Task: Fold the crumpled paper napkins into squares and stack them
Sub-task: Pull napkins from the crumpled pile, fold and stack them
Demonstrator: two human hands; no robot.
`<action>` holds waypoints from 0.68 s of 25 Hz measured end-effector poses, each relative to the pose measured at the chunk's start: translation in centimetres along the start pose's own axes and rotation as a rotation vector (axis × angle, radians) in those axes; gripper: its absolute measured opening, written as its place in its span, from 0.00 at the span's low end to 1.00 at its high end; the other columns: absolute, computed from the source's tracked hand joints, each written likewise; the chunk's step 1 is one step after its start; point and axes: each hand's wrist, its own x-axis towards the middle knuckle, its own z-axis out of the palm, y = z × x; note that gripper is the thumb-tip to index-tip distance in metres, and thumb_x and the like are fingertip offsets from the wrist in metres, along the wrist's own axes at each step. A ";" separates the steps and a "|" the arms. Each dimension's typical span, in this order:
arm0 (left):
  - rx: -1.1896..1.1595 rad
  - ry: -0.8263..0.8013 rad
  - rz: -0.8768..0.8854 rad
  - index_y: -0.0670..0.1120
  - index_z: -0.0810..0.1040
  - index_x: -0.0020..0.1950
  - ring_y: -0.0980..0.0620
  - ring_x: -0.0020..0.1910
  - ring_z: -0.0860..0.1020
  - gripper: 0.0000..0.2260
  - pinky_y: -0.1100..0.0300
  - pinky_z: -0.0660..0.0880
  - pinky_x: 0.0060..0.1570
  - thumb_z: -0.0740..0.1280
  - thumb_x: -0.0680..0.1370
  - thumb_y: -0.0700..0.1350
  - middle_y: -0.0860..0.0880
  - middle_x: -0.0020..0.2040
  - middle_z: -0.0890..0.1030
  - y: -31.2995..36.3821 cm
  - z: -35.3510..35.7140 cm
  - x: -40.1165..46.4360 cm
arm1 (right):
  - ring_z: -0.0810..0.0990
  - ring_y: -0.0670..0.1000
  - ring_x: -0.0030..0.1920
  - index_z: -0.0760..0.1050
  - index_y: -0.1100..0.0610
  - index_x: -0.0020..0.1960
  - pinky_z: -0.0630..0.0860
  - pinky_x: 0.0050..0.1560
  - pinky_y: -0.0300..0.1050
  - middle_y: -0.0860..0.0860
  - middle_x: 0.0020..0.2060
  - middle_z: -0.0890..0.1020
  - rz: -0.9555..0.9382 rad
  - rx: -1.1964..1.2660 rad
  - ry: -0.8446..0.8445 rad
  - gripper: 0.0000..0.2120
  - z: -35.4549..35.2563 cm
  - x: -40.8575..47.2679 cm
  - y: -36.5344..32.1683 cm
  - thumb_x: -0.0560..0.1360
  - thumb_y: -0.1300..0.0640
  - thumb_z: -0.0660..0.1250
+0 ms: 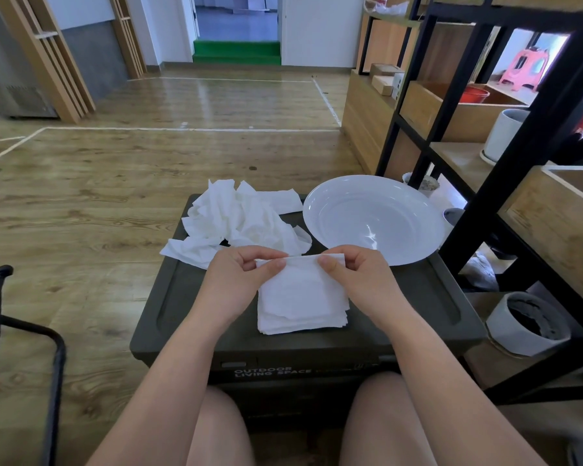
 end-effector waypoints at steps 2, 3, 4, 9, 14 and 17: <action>0.052 0.048 -0.068 0.57 0.85 0.41 0.60 0.46 0.78 0.04 0.65 0.72 0.45 0.71 0.74 0.48 0.58 0.43 0.83 -0.8 0.4 0.2 | 0.80 0.43 0.37 0.81 0.47 0.40 0.74 0.39 0.36 0.45 0.34 0.83 0.040 -0.057 0.064 0.05 0.7 0.2 0.8 0.74 0.53 0.69; 0.079 0.068 -0.096 0.56 0.84 0.41 0.60 0.46 0.77 0.05 0.66 0.71 0.43 0.70 0.75 0.48 0.58 0.43 0.83 -1.2 0.7 0.3 | 0.77 0.41 0.34 0.80 0.48 0.41 0.71 0.37 0.34 0.43 0.31 0.80 0.050 -0.126 0.098 0.04 1.0 0.3 1.3 0.74 0.52 0.68; 0.114 0.081 -0.117 0.55 0.83 0.42 0.59 0.45 0.78 0.06 0.66 0.71 0.41 0.67 0.77 0.47 0.57 0.43 0.83 -1.6 1.0 0.4 | 0.74 0.41 0.31 0.79 0.48 0.41 0.68 0.35 0.33 0.42 0.28 0.77 0.052 -0.209 0.131 0.04 1.3 0.5 1.8 0.74 0.51 0.68; 0.473 0.155 -0.067 0.51 0.79 0.49 0.60 0.34 0.73 0.05 0.69 0.64 0.28 0.63 0.79 0.49 0.55 0.36 0.75 -3.7 2.4 0.1 | 0.72 0.40 0.34 0.77 0.50 0.44 0.64 0.32 0.30 0.42 0.29 0.72 0.022 -0.504 0.213 0.04 2.0 0.9 3.7 0.75 0.51 0.66; 0.471 0.232 -0.016 0.53 0.74 0.52 0.58 0.32 0.74 0.06 0.66 0.65 0.29 0.67 0.77 0.50 0.53 0.31 0.74 -4.3 2.5 -0.1 | 0.72 0.40 0.33 0.77 0.49 0.43 0.63 0.31 0.31 0.42 0.27 0.71 -0.003 -0.537 0.254 0.04 2.2 1.2 4.6 0.75 0.50 0.66; 0.432 0.234 -0.030 0.52 0.73 0.54 0.58 0.36 0.76 0.09 0.65 0.70 0.32 0.68 0.76 0.50 0.53 0.35 0.76 -4.2 2.3 0.3 | 0.72 0.41 0.32 0.77 0.51 0.45 0.64 0.32 0.32 0.43 0.26 0.71 -0.028 -0.522 0.284 0.05 2.1 1.7 4.5 0.74 0.50 0.67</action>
